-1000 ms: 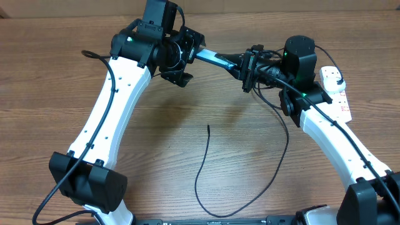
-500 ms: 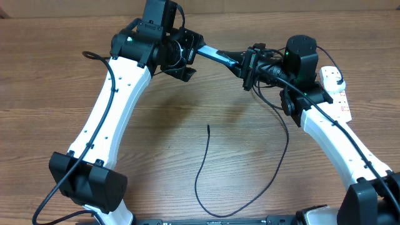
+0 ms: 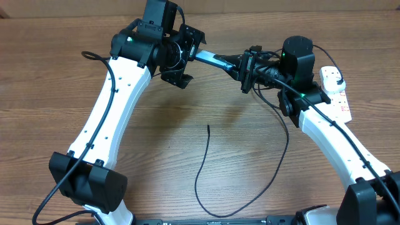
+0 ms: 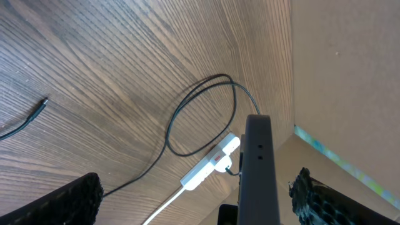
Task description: Plug charger to phone and switch on socket
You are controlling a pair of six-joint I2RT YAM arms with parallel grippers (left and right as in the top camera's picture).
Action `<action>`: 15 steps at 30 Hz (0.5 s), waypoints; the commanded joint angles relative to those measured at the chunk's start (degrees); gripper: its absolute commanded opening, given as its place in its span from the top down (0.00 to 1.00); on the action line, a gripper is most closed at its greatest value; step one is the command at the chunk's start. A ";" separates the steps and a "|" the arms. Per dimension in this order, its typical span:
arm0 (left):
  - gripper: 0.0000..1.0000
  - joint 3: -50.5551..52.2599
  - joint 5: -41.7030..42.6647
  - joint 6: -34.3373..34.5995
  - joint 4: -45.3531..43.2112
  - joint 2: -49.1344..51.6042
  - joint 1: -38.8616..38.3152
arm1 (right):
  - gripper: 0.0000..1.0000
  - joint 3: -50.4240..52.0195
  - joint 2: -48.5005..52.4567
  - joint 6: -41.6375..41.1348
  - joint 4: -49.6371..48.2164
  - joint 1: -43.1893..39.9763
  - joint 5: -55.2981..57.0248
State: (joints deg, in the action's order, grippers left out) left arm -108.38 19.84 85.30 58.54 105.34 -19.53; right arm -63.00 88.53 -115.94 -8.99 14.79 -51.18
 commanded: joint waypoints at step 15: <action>0.12 -0.42 -2.03 0.04 -2.29 -0.44 -0.26 | 0.96 -1.14 -0.81 -5.09 -0.74 0.59 -2.05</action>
State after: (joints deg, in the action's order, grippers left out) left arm -108.36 18.81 85.43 57.14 105.34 -19.53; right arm -63.00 88.53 -115.94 -9.41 14.72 -50.39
